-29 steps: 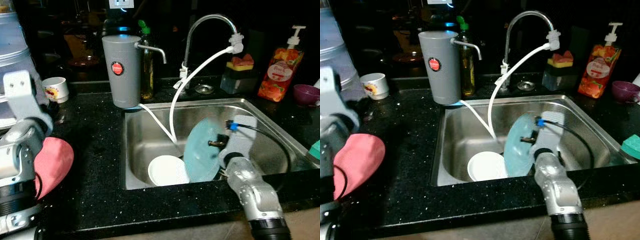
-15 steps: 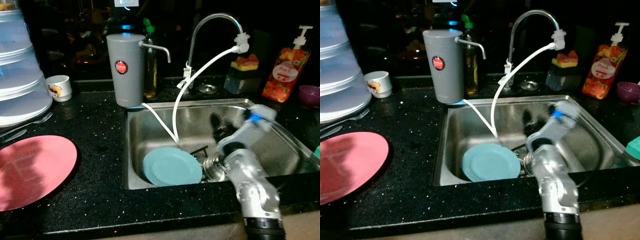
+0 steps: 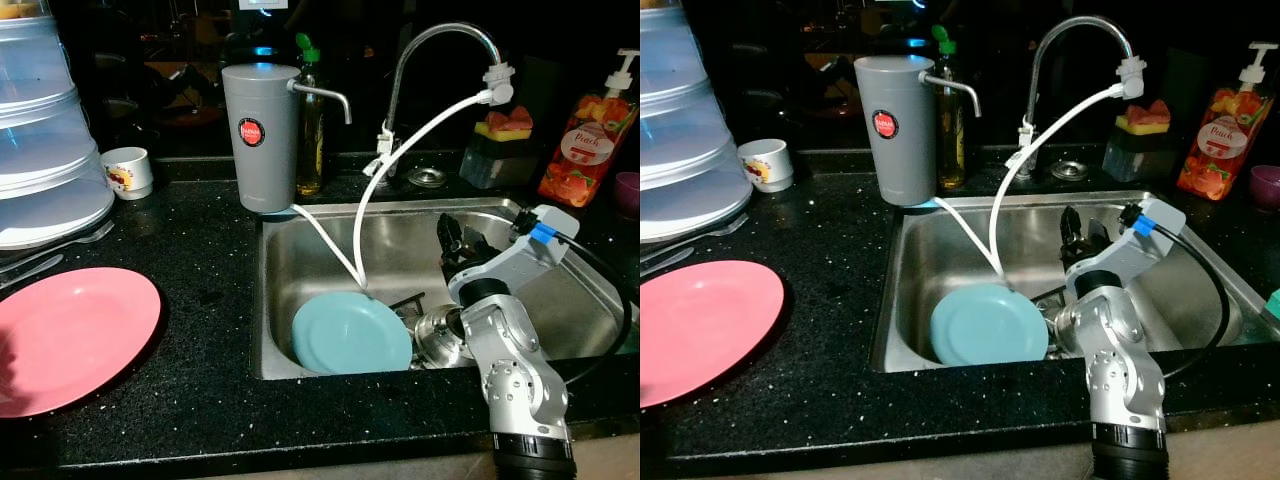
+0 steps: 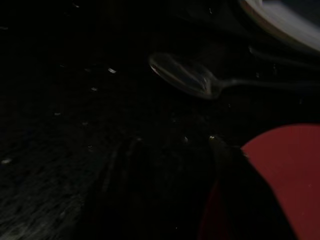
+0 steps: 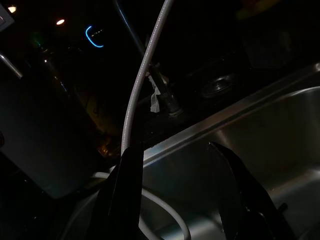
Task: Kitchen organization
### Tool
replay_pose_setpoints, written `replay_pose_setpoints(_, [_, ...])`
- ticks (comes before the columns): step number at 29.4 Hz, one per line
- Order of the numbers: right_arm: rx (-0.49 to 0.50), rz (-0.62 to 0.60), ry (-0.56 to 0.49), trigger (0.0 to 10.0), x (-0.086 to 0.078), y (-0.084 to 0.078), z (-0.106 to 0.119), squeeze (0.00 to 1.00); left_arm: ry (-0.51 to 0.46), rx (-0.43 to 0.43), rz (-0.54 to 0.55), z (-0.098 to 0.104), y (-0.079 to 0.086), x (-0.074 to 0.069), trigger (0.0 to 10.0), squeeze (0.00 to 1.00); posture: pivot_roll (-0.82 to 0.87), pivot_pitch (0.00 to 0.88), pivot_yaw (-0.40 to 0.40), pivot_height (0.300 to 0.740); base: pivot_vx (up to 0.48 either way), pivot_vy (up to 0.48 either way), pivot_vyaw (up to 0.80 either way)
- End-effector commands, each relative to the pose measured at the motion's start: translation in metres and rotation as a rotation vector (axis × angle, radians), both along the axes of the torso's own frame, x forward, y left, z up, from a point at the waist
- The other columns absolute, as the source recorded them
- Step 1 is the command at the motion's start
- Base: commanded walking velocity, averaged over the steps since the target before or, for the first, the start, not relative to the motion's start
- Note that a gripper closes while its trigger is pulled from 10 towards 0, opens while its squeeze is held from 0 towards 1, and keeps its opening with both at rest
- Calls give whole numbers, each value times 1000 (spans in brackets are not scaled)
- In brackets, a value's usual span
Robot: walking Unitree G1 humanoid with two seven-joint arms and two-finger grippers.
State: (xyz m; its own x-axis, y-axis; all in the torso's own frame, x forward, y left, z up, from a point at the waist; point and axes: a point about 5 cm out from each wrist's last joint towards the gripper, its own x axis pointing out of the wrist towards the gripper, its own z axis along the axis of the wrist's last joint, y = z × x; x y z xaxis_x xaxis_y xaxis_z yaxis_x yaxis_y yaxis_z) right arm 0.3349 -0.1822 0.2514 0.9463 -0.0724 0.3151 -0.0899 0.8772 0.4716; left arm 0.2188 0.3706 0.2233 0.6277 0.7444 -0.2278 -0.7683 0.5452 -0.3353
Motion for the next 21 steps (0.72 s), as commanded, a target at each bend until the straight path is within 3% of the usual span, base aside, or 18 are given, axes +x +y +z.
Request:
replay_pose_setpoints(1, [11,14,-25,10000,0,4,5,0,-25,-21,47,-1,-1,-8,10000,1000,202,141,-9,740,0,0,0])
replay_pose_setpoints(7, [6,21,-24,10000,1,6,4,0,-156,-148,-3,-1,-18,-2,10000,1000,202,141,-9,740,0,0,0])
replay_pose_setpoints(8, [6,20,-24,10000,1,6,4,0,-171,-160,-15,-1,-21,-1,10000,722,202,141,-9,740,0,0,0])
replay_pose_setpoints(9, [7,20,-24,10000,1,6,4,0,-183,-166,-25,-1,-24,-1,10000,0,202,141,-9,740,0,0,0])
replay_pose_setpoints(11, [7,20,-25,10000,0,6,4,0,-188,-173,-31,-1,-27,-1,10000,0,202,141,-9,740,0,0,0])
replay_pose_setpoints(12, [8,18,-27,10000,0,5,5,0,-192,-237,-54,-8,-36,3,10000,0,195,140,-11,740,0,0,0])
replay_pose_setpoints(19, [10,15,-31,10000,0,4,6,0,-221,-352,-189,-16,-59,13,10000,0,192,137,-10,740,0,0,0])
replay_pose_setpoints(21, [11,14,-34,10000,-1,4,6,0,-209,-406,-262,-23,-76,14,10000,0,192,137,-10,740,0,0,0])
